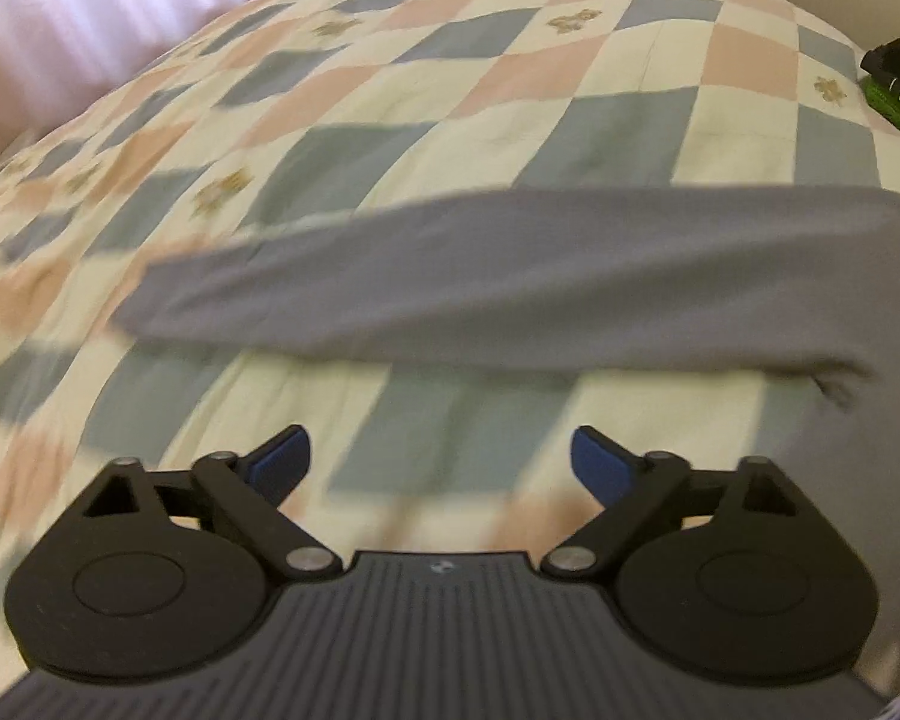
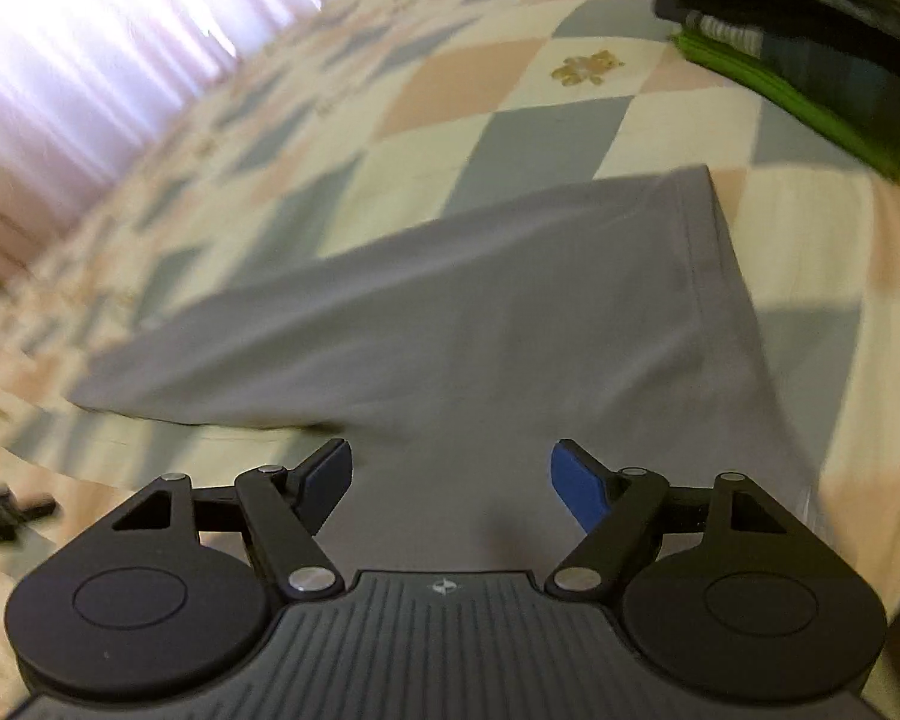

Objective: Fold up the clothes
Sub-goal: 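Grasp the grey garment leg end with the left tool while the right tool grasps the other leg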

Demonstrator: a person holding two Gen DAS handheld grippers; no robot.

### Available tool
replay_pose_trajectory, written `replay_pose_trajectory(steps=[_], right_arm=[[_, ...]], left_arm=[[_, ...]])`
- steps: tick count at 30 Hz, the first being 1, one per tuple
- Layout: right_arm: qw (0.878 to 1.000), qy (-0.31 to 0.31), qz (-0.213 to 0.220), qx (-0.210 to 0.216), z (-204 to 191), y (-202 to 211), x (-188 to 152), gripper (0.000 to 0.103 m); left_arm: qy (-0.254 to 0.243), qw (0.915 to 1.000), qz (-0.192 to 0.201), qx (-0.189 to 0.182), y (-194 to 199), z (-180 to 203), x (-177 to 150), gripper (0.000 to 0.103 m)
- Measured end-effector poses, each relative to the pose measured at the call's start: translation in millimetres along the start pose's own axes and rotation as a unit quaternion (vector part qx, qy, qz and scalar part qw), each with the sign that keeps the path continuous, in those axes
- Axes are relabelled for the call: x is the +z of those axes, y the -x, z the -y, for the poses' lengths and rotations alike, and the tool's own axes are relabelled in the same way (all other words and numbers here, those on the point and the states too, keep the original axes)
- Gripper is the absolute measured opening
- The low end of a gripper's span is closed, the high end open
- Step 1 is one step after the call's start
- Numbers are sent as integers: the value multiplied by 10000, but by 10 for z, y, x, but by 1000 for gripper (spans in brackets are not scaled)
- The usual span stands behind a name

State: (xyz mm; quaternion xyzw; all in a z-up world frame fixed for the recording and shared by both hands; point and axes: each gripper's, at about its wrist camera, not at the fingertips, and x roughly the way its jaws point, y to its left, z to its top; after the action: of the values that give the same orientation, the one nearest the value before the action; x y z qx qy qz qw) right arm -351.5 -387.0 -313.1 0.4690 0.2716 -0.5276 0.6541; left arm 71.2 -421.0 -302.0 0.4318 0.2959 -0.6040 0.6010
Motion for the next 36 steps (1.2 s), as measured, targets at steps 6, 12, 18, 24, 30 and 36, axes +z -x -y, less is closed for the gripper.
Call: replay_pose_trajectory(steps=[6,12,18,24,30,36], right_arm=[[9924,1124,183,476,86,-622,694,77],[9552,2827,-48,873,-95,-1171,1125,77],[9413,3182,-592,962,17,-1662,1357,77],[9469,2926,-831,1041,40,-1787,1390,51],[9330,3573,-358,256,-271,-1408,1100,3],[9041,4096,1152,-401,-631,-414,411,2]], left_arm=[[-1164,9916,504,-271,-801,-231,697,72],[-1973,9792,337,-322,-1471,-588,1046,66],[-2488,9669,-201,-536,-2009,-765,1034,70],[-2449,9668,-107,-714,-2049,-692,875,0],[-2801,9583,540,158,-1477,-590,542,0],[-1437,9778,1492,331,33,-833,-254,1]])
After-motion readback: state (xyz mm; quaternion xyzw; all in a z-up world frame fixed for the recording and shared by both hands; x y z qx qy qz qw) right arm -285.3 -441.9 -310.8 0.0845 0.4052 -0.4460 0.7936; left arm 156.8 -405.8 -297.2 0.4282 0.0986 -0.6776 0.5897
